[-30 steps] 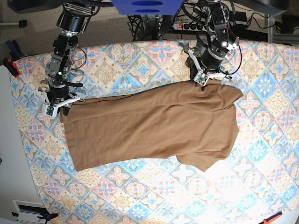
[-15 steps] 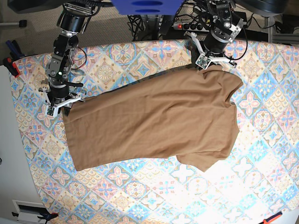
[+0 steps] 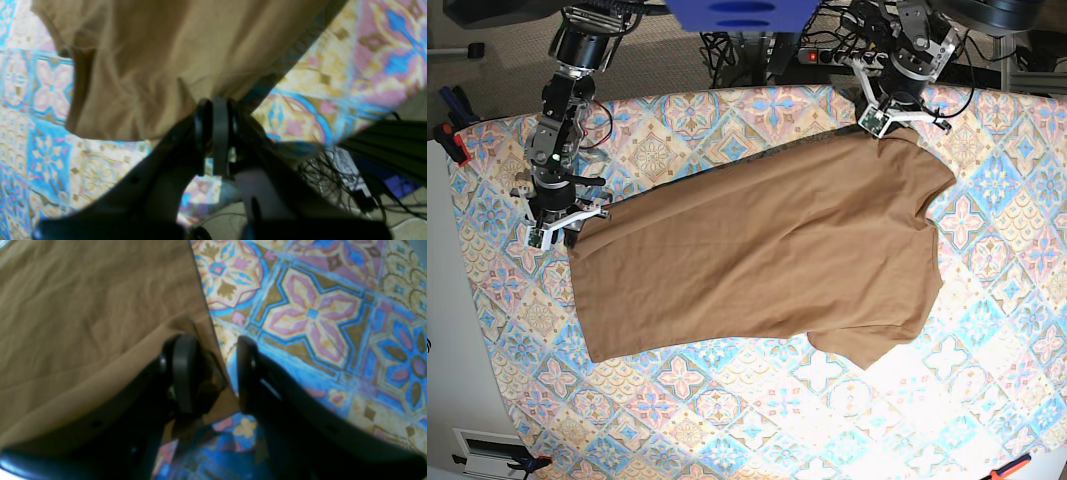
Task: Layout the t-shirt on the table in an organized manner, then fold the t-shirt properly
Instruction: 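Pull the shirt edge taut between both grippers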
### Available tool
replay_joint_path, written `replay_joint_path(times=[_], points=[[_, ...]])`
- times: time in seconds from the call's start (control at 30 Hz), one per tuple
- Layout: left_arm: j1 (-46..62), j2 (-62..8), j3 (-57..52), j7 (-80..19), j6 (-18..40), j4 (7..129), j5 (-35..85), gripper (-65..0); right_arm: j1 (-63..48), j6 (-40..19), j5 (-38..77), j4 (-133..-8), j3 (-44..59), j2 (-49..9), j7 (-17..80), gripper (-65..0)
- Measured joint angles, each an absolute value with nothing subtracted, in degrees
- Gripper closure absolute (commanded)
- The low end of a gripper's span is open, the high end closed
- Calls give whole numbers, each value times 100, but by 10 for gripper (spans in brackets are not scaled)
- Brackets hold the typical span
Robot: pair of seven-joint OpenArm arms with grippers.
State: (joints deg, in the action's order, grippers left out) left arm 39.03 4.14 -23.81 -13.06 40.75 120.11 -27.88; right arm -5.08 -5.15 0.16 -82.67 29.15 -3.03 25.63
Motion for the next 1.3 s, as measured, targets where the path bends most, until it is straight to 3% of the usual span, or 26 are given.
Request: replay_joint_path(times=[0.2,0.43,0.67,0.83,1.17,1.3], points=[[3190,622,-2405,-1369,4064,12011,-2921,0,-521,-513,16,-8379,2919,-294,2558,-192],[2241,873,-2410,-1369,4058,12005,-4534,0,-521,-489,14,-8392,2928,-305,2543,-192],[1658,884,-2408,-1372,4091,12007,-4718,0,-506,-486,12,-8390,2930,-303,2543,-192],[1614,873,-2123,-1382,4073,12007,-5415,0,-475,-497,19,-8366,2928,-301,2539,-192],[1811,888,-2082,-1330,4075,12007,-5537,0,-921,-491,99,-9142,2923,-281,2541,-194],[1900,888,-2119,-1330,4117,11998,-5533,0,-1059,-613,956,-9441,2923,-224,2624,-197]])
